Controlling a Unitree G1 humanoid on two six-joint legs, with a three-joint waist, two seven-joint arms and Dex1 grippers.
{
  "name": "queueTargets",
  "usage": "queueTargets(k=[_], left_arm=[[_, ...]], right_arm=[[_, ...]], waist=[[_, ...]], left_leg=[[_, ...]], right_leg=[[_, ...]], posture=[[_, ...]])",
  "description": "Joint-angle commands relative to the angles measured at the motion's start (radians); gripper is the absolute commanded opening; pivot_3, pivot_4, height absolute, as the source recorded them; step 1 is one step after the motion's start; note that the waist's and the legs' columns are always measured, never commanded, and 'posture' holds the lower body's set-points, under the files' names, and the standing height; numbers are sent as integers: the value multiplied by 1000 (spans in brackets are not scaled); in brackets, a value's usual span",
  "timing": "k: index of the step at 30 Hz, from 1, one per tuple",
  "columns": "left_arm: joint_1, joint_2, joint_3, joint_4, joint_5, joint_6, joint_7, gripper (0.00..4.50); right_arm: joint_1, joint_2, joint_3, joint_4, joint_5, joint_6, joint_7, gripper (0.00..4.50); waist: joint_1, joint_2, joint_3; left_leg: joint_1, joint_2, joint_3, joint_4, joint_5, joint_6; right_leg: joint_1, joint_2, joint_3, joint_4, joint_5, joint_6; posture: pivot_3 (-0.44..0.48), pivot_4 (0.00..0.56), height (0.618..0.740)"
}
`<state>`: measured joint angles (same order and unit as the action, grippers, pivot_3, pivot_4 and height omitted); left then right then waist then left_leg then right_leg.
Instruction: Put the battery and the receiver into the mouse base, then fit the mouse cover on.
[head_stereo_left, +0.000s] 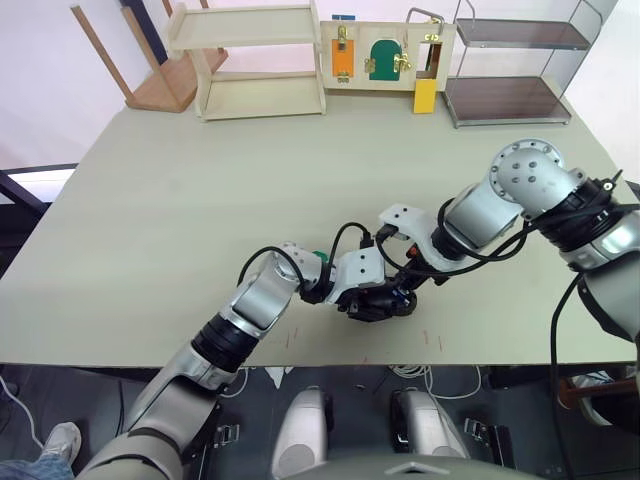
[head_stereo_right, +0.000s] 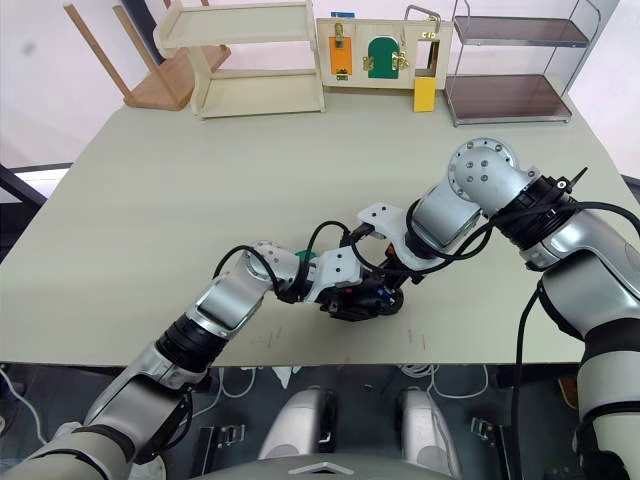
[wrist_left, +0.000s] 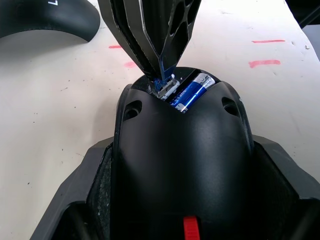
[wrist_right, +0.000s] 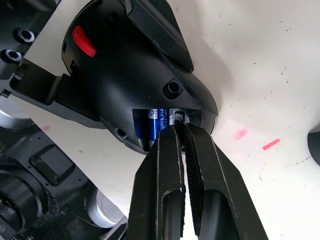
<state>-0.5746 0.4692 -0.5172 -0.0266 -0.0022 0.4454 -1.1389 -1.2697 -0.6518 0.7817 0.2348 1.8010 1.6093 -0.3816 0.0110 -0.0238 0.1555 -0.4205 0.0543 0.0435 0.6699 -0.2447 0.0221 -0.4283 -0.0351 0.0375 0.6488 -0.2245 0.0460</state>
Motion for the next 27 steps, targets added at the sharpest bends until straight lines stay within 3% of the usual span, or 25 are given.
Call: queueTargets(k=[1, 15, 16, 21, 27], left_arm=[[24, -1, -40, 32, 25, 21, 4, 2986], [26, -2, -39, 34, 25, 22, 6, 2986], [26, -3, -39, 34, 25, 22, 6, 2986], [29, -1, -39, 30, 25, 23, 6, 2986], [32, 0, -39, 28, 24, 23, 4, 2986]], right_arm=[[7, -7, -9, -26, -4, 5, -1, 0], [18, 3, -24, -32, -10, 5, 3, 0], [18, 3, -25, -32, -10, 5, 3, 724], [14, 7, -40, -31, -11, 5, 3, 2587], [5, -1, -49, -31, -5, 5, 8, 2587]], waist=[[0, 0, 0], [0, 0, 0], [1, 0, 0], [1, 0, 0], [1, 0, 0]], left_leg=[[0, 0, 0, 0, 0, 0], [-8, 0, -8, 1, 0, 1], [-8, 0, -8, 1, 0, 1], [-9, 0, -9, 1, 0, 1], [-10, 0, -11, 1, 0, 1]], right_leg=[[0, 0, 0, 0, 0, 0], [-2, 0, -8, -3, 0, 0], [-2, 0, -8, -4, 0, 0], [-2, 0, -10, -4, 0, 0], [-2, 0, -11, -5, 0, 0]], posture=[[0, 150, 740], [0, 150, 740], [0, 150, 740], [0, 150, 740], [0, 150, 740]])
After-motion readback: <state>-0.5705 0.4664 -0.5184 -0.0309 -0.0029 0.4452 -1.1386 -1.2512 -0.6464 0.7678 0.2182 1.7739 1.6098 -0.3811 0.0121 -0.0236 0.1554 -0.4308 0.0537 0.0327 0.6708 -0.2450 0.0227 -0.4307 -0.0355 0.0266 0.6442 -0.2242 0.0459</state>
